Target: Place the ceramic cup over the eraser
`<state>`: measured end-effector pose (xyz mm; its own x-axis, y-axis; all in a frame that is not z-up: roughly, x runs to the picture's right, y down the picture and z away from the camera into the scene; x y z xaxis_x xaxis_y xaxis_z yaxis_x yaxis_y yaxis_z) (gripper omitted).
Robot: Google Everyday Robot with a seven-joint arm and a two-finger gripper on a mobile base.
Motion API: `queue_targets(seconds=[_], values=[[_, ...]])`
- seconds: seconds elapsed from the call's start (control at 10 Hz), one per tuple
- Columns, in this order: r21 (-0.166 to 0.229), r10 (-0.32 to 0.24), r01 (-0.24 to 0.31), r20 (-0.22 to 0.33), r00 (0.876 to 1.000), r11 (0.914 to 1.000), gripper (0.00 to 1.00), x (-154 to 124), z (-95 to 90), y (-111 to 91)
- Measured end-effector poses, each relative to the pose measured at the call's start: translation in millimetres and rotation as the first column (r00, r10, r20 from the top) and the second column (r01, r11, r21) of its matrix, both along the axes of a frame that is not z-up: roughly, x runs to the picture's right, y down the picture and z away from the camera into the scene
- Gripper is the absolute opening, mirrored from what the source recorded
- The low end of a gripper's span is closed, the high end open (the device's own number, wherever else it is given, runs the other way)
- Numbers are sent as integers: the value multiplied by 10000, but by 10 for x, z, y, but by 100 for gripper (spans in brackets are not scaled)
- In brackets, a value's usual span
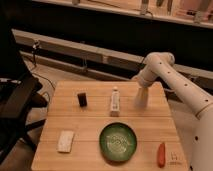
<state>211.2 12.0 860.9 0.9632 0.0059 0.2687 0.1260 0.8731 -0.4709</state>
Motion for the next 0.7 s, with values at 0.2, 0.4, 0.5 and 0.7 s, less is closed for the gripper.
queue_targets(seconds=[0.2, 0.4, 0.5, 0.7], values=[[-83, -113, 112, -108, 9999, 9999, 80, 15, -1, 19], [-196, -5, -10, -758, 9971, 9998, 80, 140, 42, 70], [-227, 91, -112, -893, 9960, 9997, 80, 186, 52, 84], [-338, 324, -367, -1190, 9924, 9988, 80, 313, 103, 124]])
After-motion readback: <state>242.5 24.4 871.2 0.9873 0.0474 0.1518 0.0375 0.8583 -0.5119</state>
